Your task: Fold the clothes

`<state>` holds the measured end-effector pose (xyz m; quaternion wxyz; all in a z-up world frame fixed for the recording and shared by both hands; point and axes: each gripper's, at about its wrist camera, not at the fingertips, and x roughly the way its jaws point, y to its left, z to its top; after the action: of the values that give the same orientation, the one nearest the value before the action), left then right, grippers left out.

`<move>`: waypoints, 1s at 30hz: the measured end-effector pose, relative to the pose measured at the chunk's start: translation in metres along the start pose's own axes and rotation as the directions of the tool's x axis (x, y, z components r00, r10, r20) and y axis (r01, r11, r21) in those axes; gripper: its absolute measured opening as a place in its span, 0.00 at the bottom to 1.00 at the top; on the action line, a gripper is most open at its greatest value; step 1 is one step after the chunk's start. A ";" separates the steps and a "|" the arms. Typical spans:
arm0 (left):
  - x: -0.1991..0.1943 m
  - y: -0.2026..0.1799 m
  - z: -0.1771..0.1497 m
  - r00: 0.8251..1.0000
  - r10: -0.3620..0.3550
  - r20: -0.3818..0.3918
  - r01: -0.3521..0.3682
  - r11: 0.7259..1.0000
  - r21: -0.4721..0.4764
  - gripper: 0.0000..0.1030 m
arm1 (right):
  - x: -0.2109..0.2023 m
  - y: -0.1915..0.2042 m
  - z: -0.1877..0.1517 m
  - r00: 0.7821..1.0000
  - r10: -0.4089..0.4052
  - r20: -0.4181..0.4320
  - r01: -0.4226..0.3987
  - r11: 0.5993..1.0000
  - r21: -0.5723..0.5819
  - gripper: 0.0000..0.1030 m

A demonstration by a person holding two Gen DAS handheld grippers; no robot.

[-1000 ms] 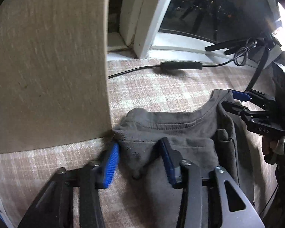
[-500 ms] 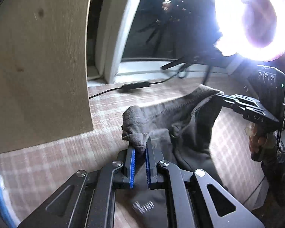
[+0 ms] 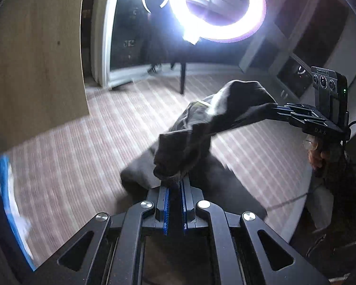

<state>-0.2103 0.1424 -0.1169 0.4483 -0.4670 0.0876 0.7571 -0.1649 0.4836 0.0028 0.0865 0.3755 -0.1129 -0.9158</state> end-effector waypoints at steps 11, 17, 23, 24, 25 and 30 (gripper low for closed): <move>0.073 -0.023 -0.141 0.956 -0.053 -0.290 0.038 0.998 -0.056 0.11 | 0.022 0.009 -0.148 0.951 -0.085 -0.297 0.101 0.994 0.039 0.07; 0.032 -0.035 -0.168 0.940 -0.061 -0.335 0.042 0.997 -0.065 0.22 | -0.009 0.014 -0.169 0.918 -0.107 -0.381 0.123 0.992 0.019 0.27; -0.044 -0.036 -0.158 0.960 -0.067 -0.272 0.040 0.994 -0.102 0.35 | -0.100 0.015 -0.140 0.964 0.084 -0.252 -0.028 0.976 0.218 0.36; -0.046 -0.036 -0.154 0.967 -0.045 -0.250 0.021 0.995 -0.100 0.39 | -0.102 0.014 -0.138 0.965 0.102 -0.242 -0.042 0.970 0.238 0.42; -0.040 -0.037 -0.150 0.972 -0.022 -0.234 0.002 0.996 -0.084 0.39 | -0.104 0.013 -0.136 0.965 0.117 -0.233 -0.055 0.965 0.256 0.43; 0.020 -0.050 -0.140 0.981 -0.014 -0.193 0.012 1.000 -0.012 0.37 | -0.036 0.024 -0.146 0.958 0.008 -0.286 0.025 0.993 0.113 0.43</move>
<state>-0.0878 0.1066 -0.1948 0.4403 -0.5413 0.1237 0.7056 -0.0344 0.4486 -0.0673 0.0762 0.5087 -0.1504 -0.8443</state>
